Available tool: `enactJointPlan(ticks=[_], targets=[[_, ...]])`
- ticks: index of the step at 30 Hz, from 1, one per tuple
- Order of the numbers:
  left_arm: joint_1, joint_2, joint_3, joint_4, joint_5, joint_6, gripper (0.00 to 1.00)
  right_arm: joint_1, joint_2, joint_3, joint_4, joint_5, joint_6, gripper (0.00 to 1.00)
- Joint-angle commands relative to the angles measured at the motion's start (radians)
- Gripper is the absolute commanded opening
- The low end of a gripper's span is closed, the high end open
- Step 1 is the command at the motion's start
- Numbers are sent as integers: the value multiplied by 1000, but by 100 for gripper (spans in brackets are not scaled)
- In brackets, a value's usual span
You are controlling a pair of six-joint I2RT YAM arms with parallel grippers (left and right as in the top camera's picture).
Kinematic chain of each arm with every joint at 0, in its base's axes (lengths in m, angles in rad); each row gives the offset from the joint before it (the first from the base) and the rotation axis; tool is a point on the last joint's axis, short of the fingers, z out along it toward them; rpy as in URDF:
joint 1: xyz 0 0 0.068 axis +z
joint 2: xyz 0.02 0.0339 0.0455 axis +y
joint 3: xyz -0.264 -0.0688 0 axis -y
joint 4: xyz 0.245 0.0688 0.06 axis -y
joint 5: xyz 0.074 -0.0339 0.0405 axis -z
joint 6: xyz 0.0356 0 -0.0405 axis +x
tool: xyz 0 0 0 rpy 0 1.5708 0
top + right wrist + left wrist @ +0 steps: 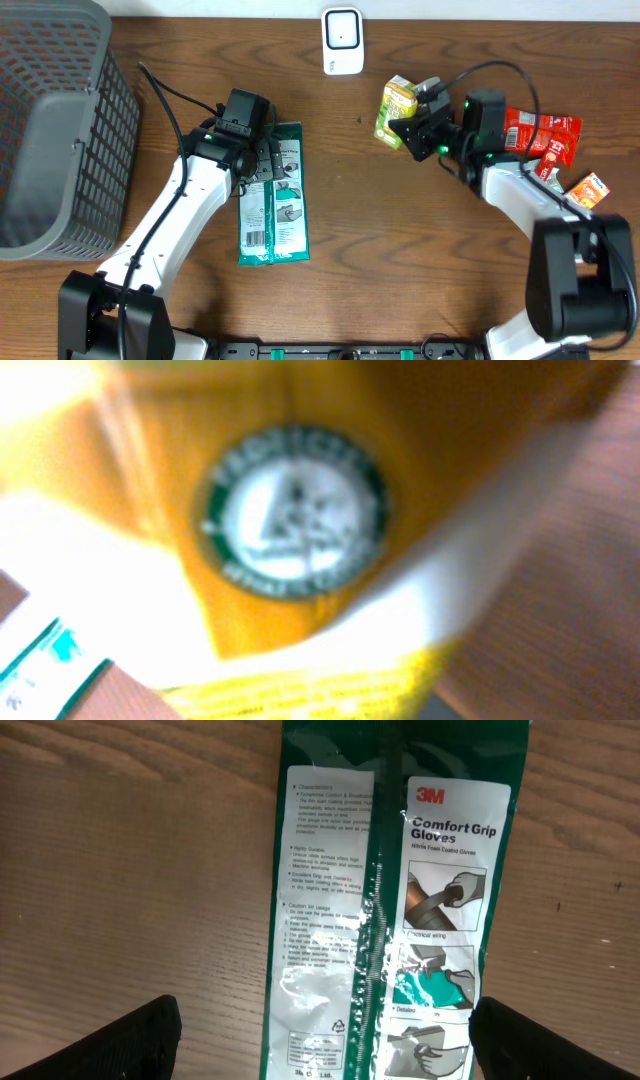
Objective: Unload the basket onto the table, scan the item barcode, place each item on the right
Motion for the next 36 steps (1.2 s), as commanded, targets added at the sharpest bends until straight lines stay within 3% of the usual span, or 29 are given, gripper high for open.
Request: enactJointPlan(ticks=[1, 4, 8, 14, 15, 26, 27, 35, 36], targets=[[4, 4, 6, -3, -10, -2, 93, 15, -77, 218, -269, 92, 30, 12], [4, 4, 6, -3, -10, -2, 93, 36, -77, 411, -545, 165, 31, 11], [4, 4, 6, -3, -10, -2, 93, 106, -69, 680, -906, 452, 73, 8], [4, 4, 6, -3, -10, -2, 93, 185, -45, 723, -1143, 571, 140, 12], [4, 4, 6, -3, -10, -2, 93, 196, -26, 705, -1173, 590, 155, 17], [4, 4, 6, -3, -10, -2, 93, 208, 230, 509, -1005, 608, 175, 18], [4, 4, 6, -3, -10, -2, 93, 208, 252, 509, -993, 608, 175, 22], [4, 4, 6, -3, -10, -2, 93, 205, 267, 513, -996, 608, 175, 99], [4, 4, 6, -3, -10, -2, 93, 205, 249, 521, -1019, 608, 175, 99]])
